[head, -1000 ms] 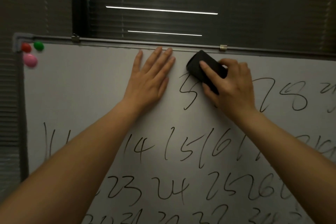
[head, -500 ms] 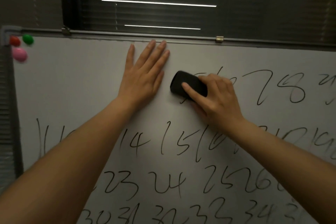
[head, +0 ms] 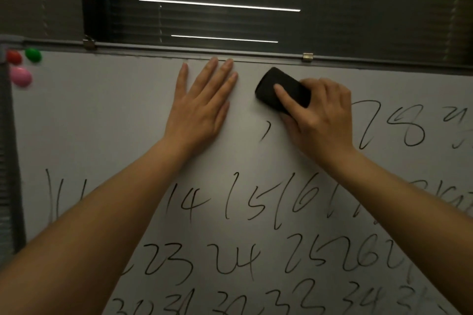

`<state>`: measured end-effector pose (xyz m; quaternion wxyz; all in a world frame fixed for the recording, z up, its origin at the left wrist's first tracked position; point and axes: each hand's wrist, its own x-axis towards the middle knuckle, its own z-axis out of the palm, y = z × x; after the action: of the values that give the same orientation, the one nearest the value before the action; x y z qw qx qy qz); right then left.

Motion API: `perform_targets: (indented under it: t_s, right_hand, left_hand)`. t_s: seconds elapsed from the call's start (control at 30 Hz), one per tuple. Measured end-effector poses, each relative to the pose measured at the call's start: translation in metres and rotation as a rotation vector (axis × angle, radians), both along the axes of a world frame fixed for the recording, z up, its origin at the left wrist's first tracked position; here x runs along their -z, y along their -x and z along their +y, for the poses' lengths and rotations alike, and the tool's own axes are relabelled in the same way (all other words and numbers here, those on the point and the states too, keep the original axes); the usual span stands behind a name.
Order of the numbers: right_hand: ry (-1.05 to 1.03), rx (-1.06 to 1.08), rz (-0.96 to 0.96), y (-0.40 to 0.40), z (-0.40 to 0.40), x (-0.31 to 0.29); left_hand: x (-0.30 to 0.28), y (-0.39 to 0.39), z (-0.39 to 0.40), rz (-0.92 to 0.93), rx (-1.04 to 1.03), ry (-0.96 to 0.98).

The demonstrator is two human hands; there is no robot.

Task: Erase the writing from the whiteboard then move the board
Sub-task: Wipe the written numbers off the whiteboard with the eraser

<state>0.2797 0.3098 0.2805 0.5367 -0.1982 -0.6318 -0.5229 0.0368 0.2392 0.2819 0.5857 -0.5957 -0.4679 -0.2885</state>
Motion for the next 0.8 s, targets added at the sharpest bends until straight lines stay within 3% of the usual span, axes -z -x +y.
perform_targets:
  t_s: [0.1,0.23,0.33,0.47,0.7,0.8]
  right_hand:
    - [0.062,-0.052,-0.004,0.004,-0.001,0.029]
    - [-0.029,-0.074,-0.316,-0.002,-0.001,0.061]
    - [-0.079,-0.062,-0.385,-0.015,-0.001,0.058]
    - [-0.033,-0.068,-0.311,-0.023,0.006,0.037]
    - [0.236,-0.070,0.132,-0.029,0.002,0.021]
    - [0.240,-0.085,0.063,-0.017,-0.003,0.042]
  left_hand:
    - [-0.001,-0.001,0.000,0.014,0.025,-0.009]
    - [0.003,-0.003,0.004,0.072,0.051,0.010]
    - [0.006,-0.009,0.007,0.054,0.056,0.006]
    - [0.007,-0.009,0.007,0.053,0.062,-0.004]
    - [0.008,-0.010,0.009,0.037,0.062,-0.008]
    - [0.009,-0.010,0.010,0.028,0.067,-0.004]
